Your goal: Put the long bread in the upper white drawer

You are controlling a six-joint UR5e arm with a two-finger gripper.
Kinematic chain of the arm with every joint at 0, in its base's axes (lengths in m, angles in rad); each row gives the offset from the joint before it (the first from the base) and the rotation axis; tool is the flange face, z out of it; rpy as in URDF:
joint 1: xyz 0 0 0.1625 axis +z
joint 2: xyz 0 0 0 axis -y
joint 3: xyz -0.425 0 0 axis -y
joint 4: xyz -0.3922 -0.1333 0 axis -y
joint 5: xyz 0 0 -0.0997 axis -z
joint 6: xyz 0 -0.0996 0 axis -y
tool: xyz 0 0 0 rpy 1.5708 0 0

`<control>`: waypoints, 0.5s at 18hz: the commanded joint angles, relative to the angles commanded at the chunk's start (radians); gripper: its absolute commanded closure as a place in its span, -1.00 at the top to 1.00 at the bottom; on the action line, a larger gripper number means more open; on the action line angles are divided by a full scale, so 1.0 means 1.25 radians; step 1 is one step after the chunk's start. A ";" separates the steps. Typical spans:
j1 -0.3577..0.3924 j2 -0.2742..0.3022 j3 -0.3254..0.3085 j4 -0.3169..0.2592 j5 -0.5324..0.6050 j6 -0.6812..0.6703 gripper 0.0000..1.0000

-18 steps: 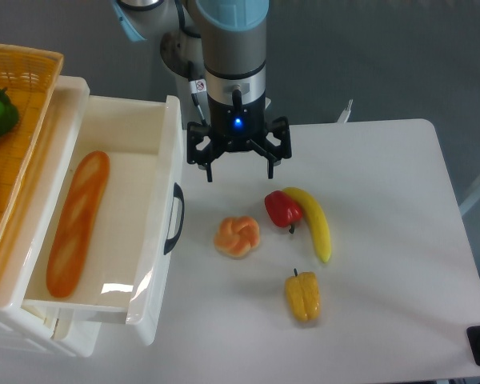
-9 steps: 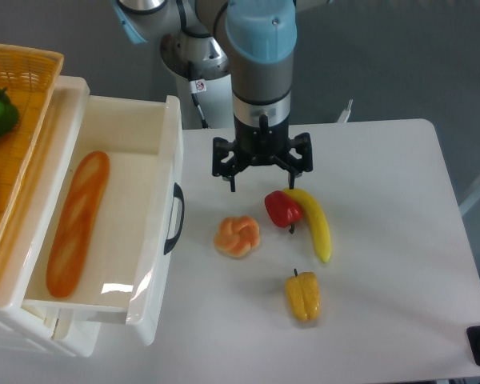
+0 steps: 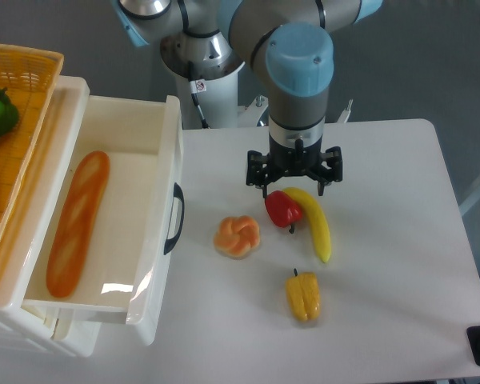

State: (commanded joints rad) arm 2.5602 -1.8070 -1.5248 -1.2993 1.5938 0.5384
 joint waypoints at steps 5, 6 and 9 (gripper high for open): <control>0.000 -0.028 0.000 0.026 0.000 -0.001 1.00; 0.000 -0.031 0.000 0.027 0.000 -0.001 1.00; 0.011 -0.032 0.001 0.027 0.000 0.000 1.00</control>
State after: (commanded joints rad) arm 2.5739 -1.8469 -1.5233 -1.2655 1.5938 0.5384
